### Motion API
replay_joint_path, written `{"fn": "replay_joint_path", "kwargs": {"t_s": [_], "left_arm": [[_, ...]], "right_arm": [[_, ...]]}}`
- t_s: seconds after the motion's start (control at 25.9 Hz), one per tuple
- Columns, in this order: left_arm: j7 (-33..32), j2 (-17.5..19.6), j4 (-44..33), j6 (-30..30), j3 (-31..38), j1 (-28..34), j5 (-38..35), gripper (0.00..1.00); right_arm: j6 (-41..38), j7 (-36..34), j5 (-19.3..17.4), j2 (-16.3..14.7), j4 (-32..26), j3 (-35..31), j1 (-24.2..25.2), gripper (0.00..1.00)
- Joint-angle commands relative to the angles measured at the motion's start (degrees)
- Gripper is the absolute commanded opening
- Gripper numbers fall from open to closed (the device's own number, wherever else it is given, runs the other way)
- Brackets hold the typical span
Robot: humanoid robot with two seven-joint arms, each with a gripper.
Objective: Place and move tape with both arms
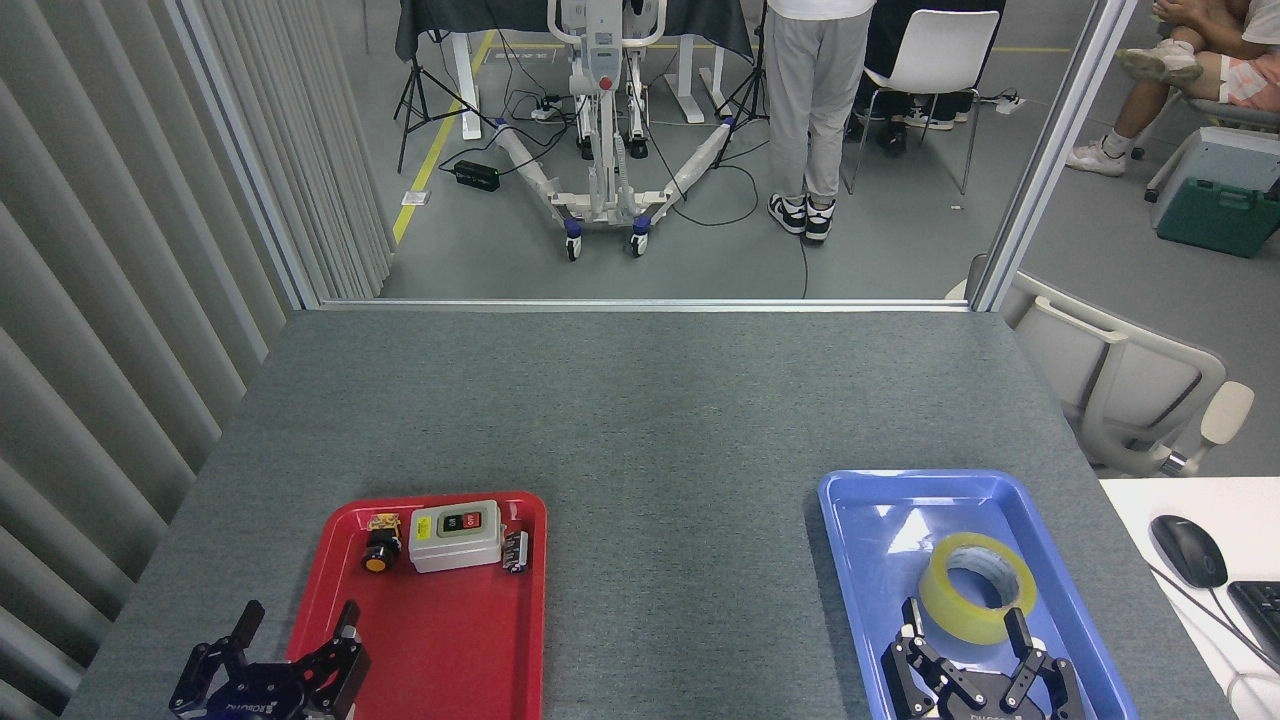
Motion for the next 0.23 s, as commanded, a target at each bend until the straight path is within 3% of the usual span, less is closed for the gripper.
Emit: {"fn": "replay_joint_path", "kwargs": {"t_s": [0.0,0.19], "left_arm": [[-0.07,-0.02,0.00,0.08,0.00,0.00,0.00,0.99],[0.02,-0.11,0.00,0.08,0.00,0.00,0.00,0.99]], "right_arm": [[-0.13,-0.09,0.00,0.22,0.04,-0.09,0.00,1.00],[-0.13,-0.09,-0.44,0.05,-0.05,-0.17,-0.17,1.00]]}}
